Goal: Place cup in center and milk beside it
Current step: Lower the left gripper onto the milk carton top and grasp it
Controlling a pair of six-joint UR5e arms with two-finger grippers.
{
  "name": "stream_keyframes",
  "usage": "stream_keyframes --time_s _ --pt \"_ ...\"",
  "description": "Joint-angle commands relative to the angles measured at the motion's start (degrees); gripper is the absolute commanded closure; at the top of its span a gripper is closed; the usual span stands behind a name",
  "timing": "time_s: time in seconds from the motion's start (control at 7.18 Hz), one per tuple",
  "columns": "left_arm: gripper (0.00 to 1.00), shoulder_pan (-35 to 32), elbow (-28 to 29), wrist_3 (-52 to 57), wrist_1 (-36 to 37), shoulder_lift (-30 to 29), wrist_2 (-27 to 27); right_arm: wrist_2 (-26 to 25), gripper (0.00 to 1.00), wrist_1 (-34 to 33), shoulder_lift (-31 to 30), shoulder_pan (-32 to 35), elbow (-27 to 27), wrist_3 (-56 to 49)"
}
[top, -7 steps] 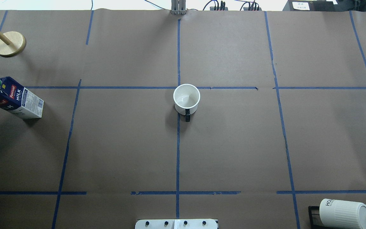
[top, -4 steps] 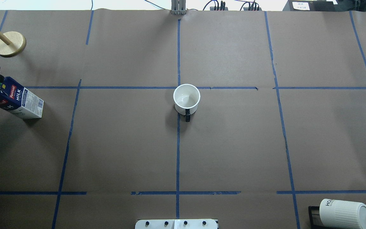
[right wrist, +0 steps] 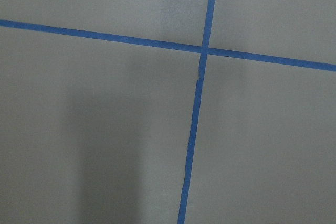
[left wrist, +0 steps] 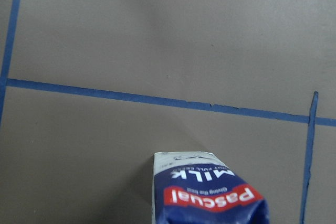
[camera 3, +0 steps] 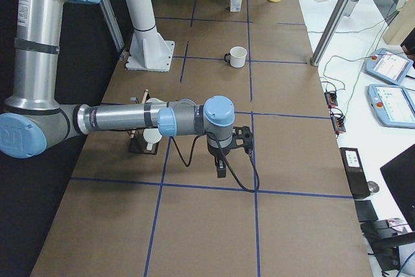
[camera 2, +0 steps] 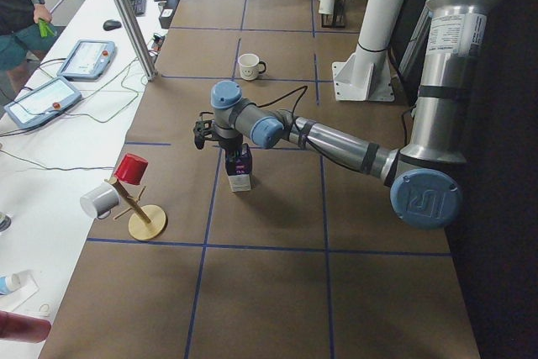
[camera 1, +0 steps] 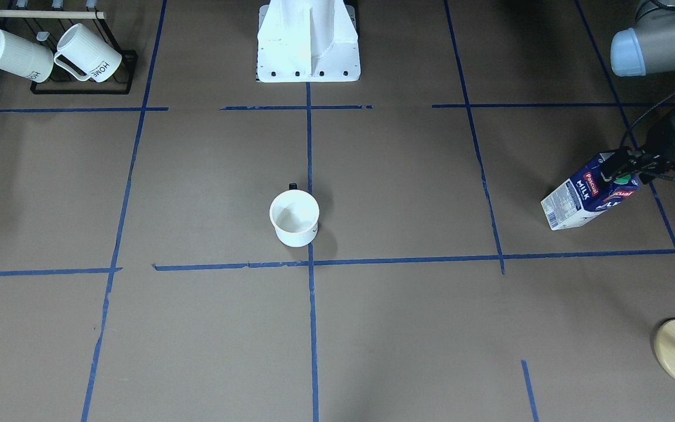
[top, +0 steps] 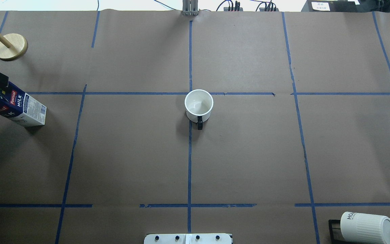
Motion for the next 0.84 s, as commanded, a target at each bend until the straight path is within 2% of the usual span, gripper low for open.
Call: stream_keyframes --time_s 0.0,0.14,0.28,0.56,0.7 --pt "0.26 0.21 -0.37 -0.14 -0.60 -0.06 0.00 -0.05 0.00 0.00 -0.02 0.00 0.00 0.00" --pt "0.42 0.29 -0.46 -0.14 -0.60 -0.49 0.09 -0.05 0.00 0.00 -0.02 0.00 0.00 0.00" --pt "0.51 0.29 -0.46 -0.23 -0.34 -1.28 0.09 -0.05 0.00 0.18 -0.02 0.00 -0.17 0.09" --pt "0.53 0.29 -0.81 -0.49 4.11 -6.01 0.00 0.04 0.00 0.18 0.07 0.00 -0.09 0.35" --pt "0.53 0.82 -1.16 -2.84 9.01 -11.08 0.00 0.04 0.00 0.18 -0.02 0.00 -0.09 0.44"
